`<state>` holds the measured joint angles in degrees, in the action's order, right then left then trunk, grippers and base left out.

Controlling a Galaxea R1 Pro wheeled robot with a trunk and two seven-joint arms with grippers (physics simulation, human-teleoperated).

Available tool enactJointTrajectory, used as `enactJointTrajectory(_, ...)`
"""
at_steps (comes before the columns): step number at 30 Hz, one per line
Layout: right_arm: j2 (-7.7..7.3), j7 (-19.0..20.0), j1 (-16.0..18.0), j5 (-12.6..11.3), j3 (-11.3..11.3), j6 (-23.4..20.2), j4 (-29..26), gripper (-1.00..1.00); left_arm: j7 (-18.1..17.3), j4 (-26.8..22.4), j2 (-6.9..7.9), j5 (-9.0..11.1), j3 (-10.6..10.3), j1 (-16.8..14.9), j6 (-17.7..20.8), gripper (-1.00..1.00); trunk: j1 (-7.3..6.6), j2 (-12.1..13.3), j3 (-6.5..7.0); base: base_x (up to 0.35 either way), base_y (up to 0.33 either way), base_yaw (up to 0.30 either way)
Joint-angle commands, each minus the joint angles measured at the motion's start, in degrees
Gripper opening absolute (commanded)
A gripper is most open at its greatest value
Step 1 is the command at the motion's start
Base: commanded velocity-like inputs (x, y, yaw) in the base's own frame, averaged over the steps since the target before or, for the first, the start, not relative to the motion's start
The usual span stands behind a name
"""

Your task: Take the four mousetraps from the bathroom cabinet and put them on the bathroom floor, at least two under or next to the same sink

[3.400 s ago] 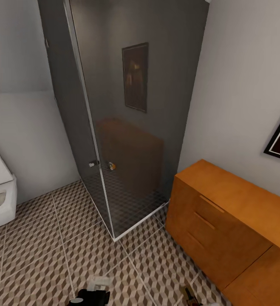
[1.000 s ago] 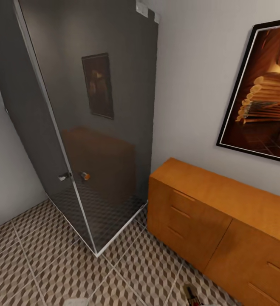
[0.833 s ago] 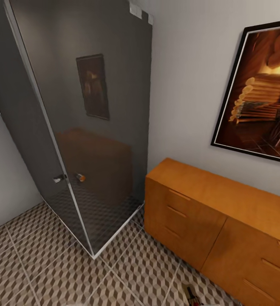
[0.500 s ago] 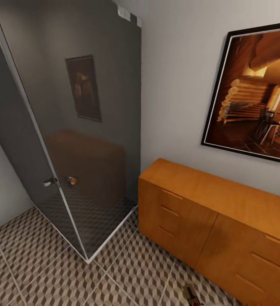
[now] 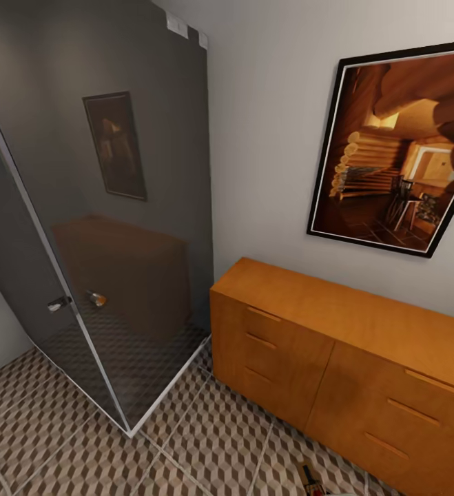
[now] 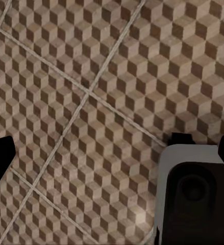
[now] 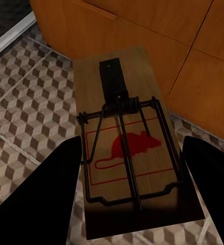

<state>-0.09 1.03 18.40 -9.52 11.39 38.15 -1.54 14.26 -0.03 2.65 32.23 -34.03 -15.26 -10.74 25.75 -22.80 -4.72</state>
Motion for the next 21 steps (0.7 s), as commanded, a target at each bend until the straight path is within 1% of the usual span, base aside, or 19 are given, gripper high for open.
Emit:
enactJointTrajectory(1,0.00,0.1,0.1,-0.6,0.5,0.2,0.0,-1.00,0.1,0.3,-0.02,0.4,-0.5,0.0,-0.1,1.00,0.03,-0.1,-0.09,0.000,0.000,-0.137)
enactJointTrajectory(6,0.00,0.1,0.1,-0.6,0.5,0.2,0.0,-1.00,0.1,3.4,-0.01,0.5,-0.5,0.0,-0.1,1.00,0.03,-0.1,0.06,0.000,0.000,-0.129)
enactJointTrajectory(8,0.00,0.1,0.1,-0.6,0.5,0.2,0.0,-1.00,0.2,3.8,0.12,0.5,-0.4,0.0,0.0,1.00,0.03,-0.1,0.12,0.000,0.000,-0.120)
enactJointTrajectory(21,0.06,0.1,0.1,-0.5,0.5,0.1,0.0,-1.00,0.2,4.2,0.14,0.5,-0.4,0.1,-0.1,1.00,0.03,-0.1,0.47,0.000,0.000,-0.098)
